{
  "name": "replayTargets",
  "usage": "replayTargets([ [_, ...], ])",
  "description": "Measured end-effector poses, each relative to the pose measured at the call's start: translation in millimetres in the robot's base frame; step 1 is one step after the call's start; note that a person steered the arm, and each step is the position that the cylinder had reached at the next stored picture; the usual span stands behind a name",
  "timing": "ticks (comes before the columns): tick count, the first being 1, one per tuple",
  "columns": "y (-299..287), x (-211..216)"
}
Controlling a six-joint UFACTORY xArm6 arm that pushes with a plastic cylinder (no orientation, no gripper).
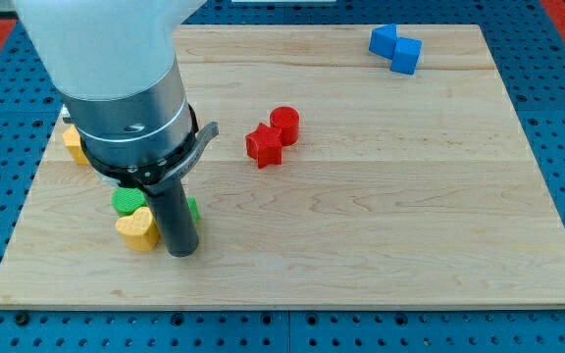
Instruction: Move heart towards the bottom right corner of the board
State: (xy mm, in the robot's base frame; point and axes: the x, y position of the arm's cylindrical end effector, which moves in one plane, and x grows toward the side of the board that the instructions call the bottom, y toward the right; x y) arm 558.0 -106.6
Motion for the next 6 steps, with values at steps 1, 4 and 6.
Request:
replayTargets([
  [1, 0, 0],
  [4, -88, 15],
  [6, -93, -11],
])
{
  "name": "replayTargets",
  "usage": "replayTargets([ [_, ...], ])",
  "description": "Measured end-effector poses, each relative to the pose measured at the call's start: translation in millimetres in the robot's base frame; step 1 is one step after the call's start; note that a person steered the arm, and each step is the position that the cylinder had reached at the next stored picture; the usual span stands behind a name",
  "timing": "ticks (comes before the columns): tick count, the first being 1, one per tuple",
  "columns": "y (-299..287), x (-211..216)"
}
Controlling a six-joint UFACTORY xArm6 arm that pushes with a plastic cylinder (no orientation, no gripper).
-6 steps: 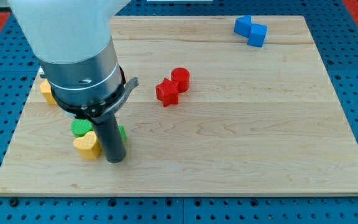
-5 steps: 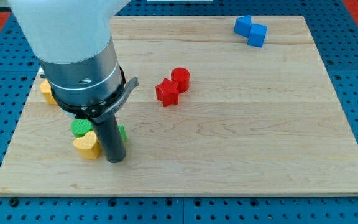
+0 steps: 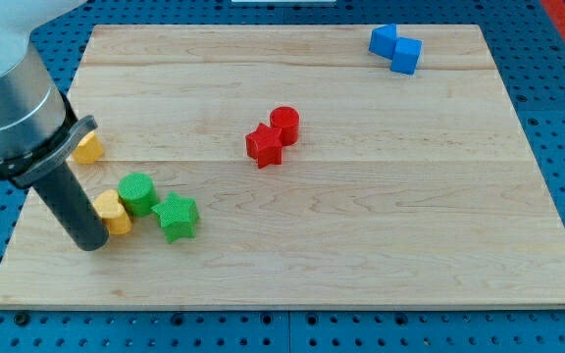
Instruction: Move heart towards the bottom right corner of the board
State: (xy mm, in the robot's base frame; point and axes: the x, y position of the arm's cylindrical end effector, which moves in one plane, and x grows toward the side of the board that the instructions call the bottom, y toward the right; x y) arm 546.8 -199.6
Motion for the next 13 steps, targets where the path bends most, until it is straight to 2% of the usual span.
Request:
replayTargets([
  [2, 1, 12],
  [3, -41, -8],
  [4, -39, -58],
  [5, -12, -58],
  [8, 7, -2],
  [10, 1, -24],
  [11, 68, -6],
  [12, 107, 3],
  [13, 53, 3],
])
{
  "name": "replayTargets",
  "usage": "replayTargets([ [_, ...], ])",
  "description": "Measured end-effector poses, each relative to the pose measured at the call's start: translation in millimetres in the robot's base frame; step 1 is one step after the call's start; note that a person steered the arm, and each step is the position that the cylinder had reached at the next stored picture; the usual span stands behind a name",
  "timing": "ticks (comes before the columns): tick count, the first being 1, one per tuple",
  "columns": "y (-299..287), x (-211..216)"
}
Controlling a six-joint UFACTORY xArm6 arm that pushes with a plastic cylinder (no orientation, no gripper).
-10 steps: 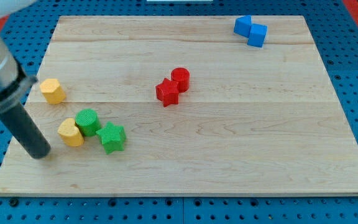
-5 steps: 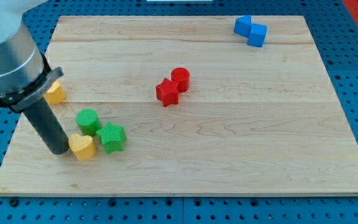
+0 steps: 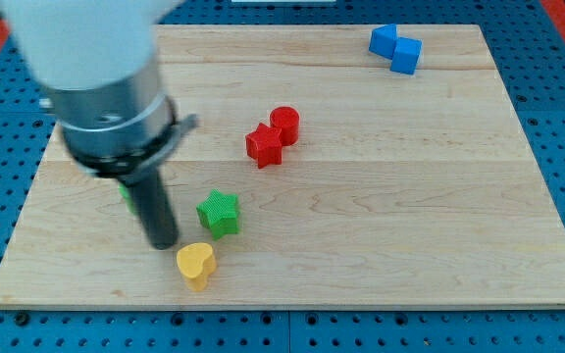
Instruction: Move heart towards the bottom right corner of the board
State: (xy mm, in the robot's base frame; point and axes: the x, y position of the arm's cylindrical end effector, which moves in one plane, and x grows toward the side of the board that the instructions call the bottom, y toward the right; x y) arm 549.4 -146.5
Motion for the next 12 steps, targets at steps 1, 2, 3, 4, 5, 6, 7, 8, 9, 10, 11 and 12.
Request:
replayTargets([
  [1, -31, 13],
  [2, 13, 31],
  [3, 86, 29],
  [4, 143, 29],
  [5, 117, 32],
  [6, 113, 58],
  [7, 157, 48],
  [8, 197, 17],
  [9, 247, 14],
  [10, 299, 15],
  [11, 288, 16],
  [12, 266, 38],
])
